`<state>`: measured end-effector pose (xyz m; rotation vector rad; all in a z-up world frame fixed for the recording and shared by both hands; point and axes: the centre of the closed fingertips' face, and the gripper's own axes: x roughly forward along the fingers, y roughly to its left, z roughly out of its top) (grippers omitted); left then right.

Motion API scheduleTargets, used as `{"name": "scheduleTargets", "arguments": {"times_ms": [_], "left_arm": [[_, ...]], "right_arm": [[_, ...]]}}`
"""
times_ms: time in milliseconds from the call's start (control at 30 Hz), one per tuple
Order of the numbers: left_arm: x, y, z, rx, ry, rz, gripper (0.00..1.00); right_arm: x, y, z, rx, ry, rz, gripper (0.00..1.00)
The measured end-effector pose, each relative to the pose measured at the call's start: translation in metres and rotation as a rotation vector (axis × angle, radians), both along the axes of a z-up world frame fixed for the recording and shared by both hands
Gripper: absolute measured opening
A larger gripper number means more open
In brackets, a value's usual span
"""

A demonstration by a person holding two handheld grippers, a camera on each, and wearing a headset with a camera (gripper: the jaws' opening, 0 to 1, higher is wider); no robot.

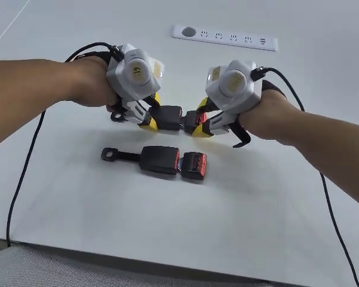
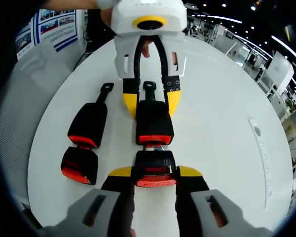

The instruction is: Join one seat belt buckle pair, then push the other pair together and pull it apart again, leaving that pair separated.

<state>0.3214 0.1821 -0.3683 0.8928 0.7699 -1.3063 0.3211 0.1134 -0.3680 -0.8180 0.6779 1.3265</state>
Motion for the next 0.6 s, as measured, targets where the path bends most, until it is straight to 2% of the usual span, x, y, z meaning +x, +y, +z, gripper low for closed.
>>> {"name": "scheduleTargets", "arguments": {"times_ms": [133, 233, 367, 600], "left_arm": [[0.0, 0.001, -0.001, 0.005, -0.002, -0.004, 0.31], [0.0, 0.001, -0.001, 0.002, -0.003, -0.007, 0.31], [0.0, 0.0, -0.001, 0.006, -0.012, -0.016, 0.31], [0.0, 0.0, 0.0, 0.003, -0.015, -0.014, 0.31]], "right_arm": [[-0.003, -0.011, 0.001, -0.006, 0.0, -0.011, 0.3], [-0.005, -0.013, 0.003, 0.013, 0.007, -0.02, 0.3], [-0.007, -0.018, 0.003, 0.009, 0.002, -0.014, 0.31], [-0.012, -0.049, 0.001, -0.013, -0.002, -0.025, 0.32]]}}
